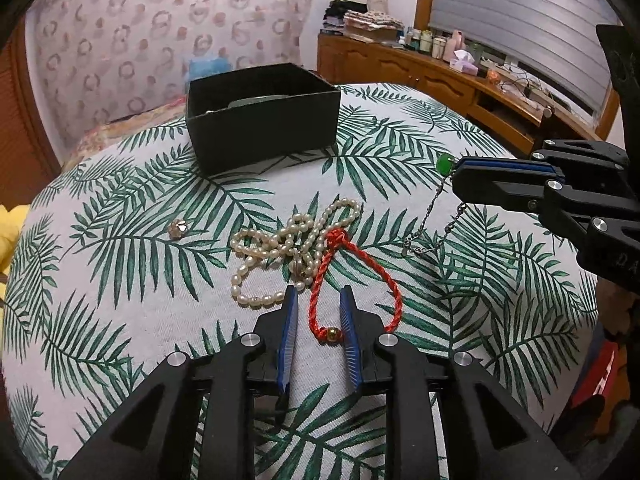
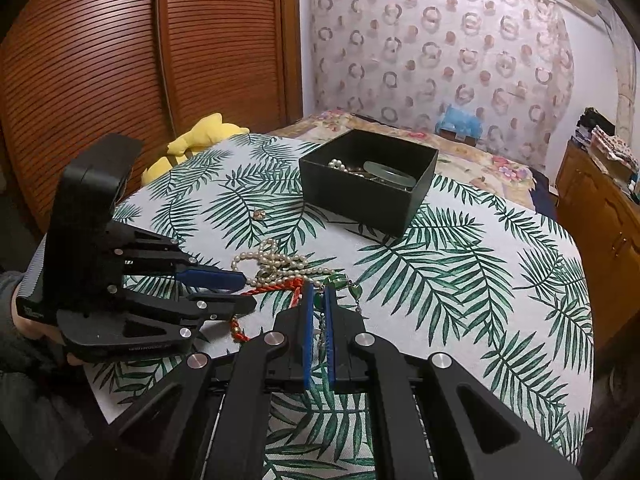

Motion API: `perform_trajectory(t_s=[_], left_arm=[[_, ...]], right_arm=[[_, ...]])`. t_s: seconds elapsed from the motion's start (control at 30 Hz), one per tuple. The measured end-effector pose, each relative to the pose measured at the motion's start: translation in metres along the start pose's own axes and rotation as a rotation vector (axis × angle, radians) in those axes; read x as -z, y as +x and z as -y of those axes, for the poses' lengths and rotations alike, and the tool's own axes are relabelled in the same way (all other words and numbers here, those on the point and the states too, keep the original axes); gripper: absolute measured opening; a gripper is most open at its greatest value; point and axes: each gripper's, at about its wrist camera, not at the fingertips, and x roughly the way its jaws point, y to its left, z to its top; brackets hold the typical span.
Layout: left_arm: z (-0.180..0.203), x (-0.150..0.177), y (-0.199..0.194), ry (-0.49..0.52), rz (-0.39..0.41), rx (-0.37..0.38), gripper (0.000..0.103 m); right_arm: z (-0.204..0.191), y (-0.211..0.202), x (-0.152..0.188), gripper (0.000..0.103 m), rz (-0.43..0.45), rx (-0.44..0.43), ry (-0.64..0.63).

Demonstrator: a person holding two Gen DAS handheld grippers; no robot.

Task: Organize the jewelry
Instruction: 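Grasp the red cord bracelet with the left tool while the right tool grasps the green-bead chain, then lift both held pieces and carry them over the black box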

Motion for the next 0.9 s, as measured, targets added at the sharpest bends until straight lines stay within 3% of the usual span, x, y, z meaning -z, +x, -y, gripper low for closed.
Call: perform_trajectory(t_s=[0.07, 0.13, 0.3, 0.57, 0.9], left_arm=[[0.001, 0.000, 0.000, 0.009, 0.003, -0.008, 0.016], [0.001, -0.001, 0.000, 0.016, 0.004, -0.010, 0.002], [0.002, -0.003, -0.007, 0.013, 0.030, 0.004, 0.002], [-0.001, -0.022, -0.039, 0.002, 0.136, 0.018, 0.002], [-0.015, -0.050, -0.055, 0.002, 0.212, -0.017, 0.002]], right_arm=[[0.000, 0.000, 0.000, 0.006, -0.001, 0.002, -0.001], [0.000, 0.000, 0.000, 0.006, -0.001, 0.001, -0.001], [0.003, 0.000, -0.003, 0.006, 0.005, 0.003, -0.001], [0.009, -0.008, -0.021, 0.006, 0.040, 0.014, -0.016], [0.020, -0.007, -0.057, 0.006, 0.080, 0.017, -0.026]])
